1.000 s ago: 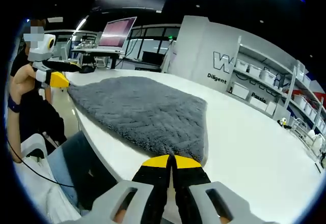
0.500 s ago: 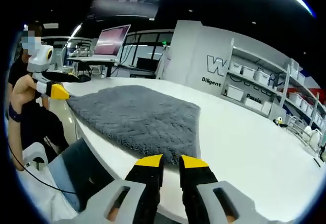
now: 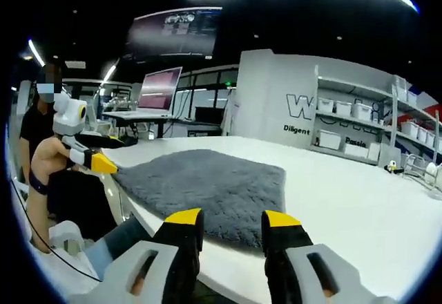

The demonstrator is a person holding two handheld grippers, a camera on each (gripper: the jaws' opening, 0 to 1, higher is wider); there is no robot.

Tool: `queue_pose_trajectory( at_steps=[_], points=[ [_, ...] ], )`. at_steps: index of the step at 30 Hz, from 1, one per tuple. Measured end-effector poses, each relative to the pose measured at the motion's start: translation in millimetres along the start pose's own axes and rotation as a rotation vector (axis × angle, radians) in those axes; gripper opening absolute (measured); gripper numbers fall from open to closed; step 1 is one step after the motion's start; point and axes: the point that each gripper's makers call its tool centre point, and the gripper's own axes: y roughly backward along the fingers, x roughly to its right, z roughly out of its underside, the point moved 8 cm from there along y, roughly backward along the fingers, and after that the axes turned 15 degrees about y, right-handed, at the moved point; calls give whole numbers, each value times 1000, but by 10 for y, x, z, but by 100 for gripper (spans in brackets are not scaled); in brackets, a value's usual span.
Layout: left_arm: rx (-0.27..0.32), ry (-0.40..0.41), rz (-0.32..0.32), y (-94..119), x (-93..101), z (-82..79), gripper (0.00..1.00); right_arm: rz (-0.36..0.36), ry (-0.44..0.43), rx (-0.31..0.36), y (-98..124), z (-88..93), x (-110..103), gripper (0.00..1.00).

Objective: Open the folded towel by lifting each exposed corner and separating the folded layers until the towel lies flat within the target outline without major curled edges

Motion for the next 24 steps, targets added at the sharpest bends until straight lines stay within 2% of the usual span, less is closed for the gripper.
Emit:
queue_pose_trajectory(
  at_steps=[5, 10, 18, 21, 24],
  points=[
    [-2, 1, 0, -1, 2, 7, 97, -12, -16, 21, 12, -24, -19, 39],
    [1, 3, 1, 2, 4, 3, 97, -25, -45, 51, 15, -51, -36, 47],
    [-3, 1, 0, -2, 1, 6, 97, -50, -55, 52, -13, -64, -77, 61],
    [0, 2, -1, 5, -2, 0, 97, -64, -49, 41, -36, -53, -96, 61],
    [0, 2, -1, 4, -2, 2, 97, -99, -39, 29, -71, -29, -144, 52]
  ],
)
